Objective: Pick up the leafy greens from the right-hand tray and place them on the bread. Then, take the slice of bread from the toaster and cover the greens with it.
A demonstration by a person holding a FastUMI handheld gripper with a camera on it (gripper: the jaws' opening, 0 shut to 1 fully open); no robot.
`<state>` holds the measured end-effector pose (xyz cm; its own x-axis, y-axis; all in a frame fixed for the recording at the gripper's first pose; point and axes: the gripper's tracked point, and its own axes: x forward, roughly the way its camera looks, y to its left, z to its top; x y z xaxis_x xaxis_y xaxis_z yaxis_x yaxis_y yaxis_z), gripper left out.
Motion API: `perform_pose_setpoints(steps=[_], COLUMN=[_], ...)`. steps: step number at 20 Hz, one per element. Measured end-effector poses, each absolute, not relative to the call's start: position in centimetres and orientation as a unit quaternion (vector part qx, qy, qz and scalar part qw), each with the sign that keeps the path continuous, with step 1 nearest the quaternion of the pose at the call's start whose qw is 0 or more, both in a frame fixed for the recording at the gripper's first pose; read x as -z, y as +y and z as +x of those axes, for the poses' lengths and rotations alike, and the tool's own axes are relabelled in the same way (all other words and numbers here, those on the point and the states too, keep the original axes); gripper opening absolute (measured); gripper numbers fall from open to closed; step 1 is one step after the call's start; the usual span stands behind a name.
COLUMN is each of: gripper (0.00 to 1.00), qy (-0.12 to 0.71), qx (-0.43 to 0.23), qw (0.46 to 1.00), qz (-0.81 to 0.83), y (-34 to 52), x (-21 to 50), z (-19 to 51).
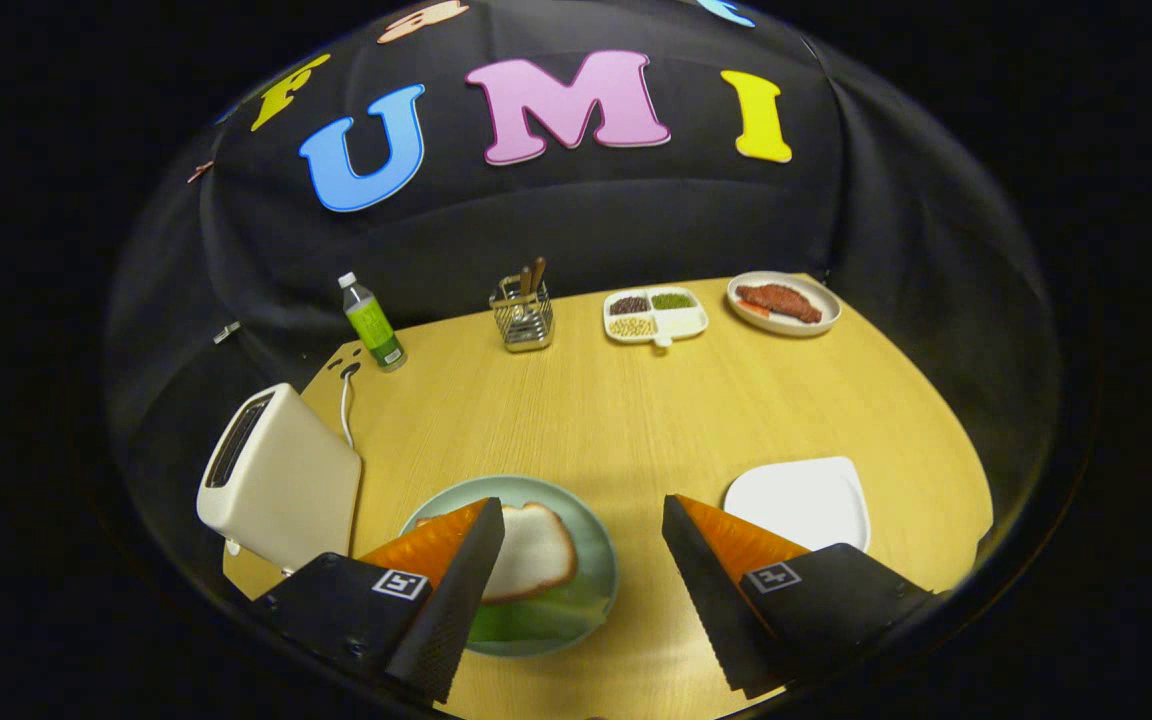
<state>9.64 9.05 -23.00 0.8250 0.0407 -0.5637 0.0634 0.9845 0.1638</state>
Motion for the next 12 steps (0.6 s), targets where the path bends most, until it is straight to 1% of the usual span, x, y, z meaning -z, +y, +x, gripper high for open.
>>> perform_pose_setpoints(steps=[4, 7, 12], gripper=[0.98, 0.98, 0.99], qy=[0.218, 0.179, 0.106], qx=[0.036, 0.053, 0.068], qw=[0.973, 0.981, 0.991], qz=[0.070, 0.060, 0.046], y=[5.3, 3.0, 0.6], x=[15.9, 11.7, 5.6], z=[10.6, 10.4, 7.3])
